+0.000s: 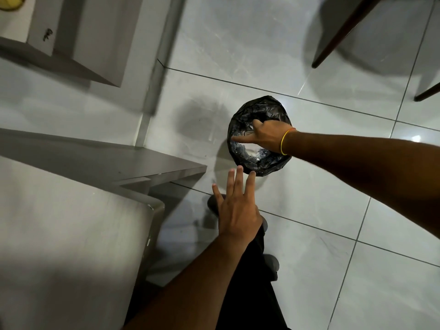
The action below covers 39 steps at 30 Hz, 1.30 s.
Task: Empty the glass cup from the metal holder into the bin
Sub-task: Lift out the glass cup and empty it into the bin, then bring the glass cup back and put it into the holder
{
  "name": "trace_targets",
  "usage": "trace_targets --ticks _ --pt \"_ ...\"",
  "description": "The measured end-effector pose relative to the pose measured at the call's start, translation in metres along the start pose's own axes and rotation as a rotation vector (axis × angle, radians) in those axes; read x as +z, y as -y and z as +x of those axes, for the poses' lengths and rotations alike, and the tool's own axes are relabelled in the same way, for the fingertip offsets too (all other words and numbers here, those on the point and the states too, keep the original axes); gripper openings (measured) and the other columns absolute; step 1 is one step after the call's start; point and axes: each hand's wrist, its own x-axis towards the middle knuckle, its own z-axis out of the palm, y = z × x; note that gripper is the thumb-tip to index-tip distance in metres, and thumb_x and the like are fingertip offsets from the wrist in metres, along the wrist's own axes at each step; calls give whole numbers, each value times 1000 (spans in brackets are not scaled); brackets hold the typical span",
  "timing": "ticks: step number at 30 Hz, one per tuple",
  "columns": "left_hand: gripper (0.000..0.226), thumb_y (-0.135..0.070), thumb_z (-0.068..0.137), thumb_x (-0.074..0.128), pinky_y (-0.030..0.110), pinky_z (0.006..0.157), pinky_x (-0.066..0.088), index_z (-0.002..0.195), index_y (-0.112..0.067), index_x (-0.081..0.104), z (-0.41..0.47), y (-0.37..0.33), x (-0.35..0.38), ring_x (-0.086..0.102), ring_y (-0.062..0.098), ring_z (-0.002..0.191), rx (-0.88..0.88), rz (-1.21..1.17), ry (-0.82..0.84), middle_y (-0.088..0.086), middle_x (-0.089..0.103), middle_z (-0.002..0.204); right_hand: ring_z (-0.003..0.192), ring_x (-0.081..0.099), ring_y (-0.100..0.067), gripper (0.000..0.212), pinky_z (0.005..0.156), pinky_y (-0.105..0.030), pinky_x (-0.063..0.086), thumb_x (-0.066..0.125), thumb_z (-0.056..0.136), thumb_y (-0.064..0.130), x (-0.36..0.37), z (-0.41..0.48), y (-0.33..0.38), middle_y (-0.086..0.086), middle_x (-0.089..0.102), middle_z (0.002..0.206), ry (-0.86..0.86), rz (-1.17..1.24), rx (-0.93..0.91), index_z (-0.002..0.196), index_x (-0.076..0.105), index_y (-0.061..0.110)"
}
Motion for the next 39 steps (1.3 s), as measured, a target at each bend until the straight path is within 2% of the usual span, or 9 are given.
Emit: trace_targets --ticks 3,7,11,15,19,24,29,34,39 --pt "92 -13 90 64 75 128 8 167 -28 16 1 0 -3 -2 29 168 17 20 0 8 4 183 76 70 -32 59 62 -40 61 42 106 8 -1 -2 2 -23 53 113 28 -42 54 162 30 22" --pt "98 -10 85 68 73 127 7 167 -27 18 0 0 -8 -1 31 168 65 63 -7 11 4 182 63 58 -30 79 53 -37 49 41 106 7 1 1 1 -20 49 108 -17 -21 18 167 3 42" --pt "100 -10 84 69 74 127 9 167 -28 17 0 -1 -11 -2 31 168 57 67 -5 11 5 182 73 68 -32 55 63 -42 61 42 108 13 -4 -1 -1 -21 55 112 35 -64 69 162 32 17" --pt "99 -12 85 69 73 127 6 168 -28 16 2 0 -14 -2 32 168 58 70 -14 11 5 182 57 48 -24 70 49 -37 41 38 110 13 -10 4 -2 -21 51 113 24 -39 36 168 8 36" --pt "100 -14 85 69 73 127 4 168 -28 15 1 4 -18 -2 32 168 52 72 -22 12 4 182 86 72 -32 38 54 -37 43 41 108 16 -20 2 0 -15 65 108 40 -114 75 140 61 13" --pt "100 -14 85 68 72 128 1 168 -28 14 -2 4 -28 -3 32 168 36 81 -31 12 1 183 83 74 -34 41 53 -37 34 44 108 22 -16 -3 -1 -13 74 98 -44 -117 43 146 57 15" --pt "103 -15 87 71 72 130 1 169 -29 9 -9 -3 -49 -6 31 168 41 85 -30 11 -4 182 94 77 -41 61 76 -44 61 54 105 19 -16 -31 -6 -20 77 109 -1 238 205 163 36 25" --pt "111 -14 87 74 71 130 0 167 -33 0 -27 -26 -96 -18 30 166 85 67 -20 9 -17 181 108 71 -47 76 88 -42 56 65 97 20 -62 -101 15 -29 70 124 16 731 445 162 26 24" --pt "99 -7 87 63 67 131 4 170 -27 12 -64 -59 -178 -16 26 166 154 32 -182 6 -8 182 46 58 -16 65 50 -36 51 53 89 1 -150 -181 45 -20 73 85 -170 1121 587 146 35 26"
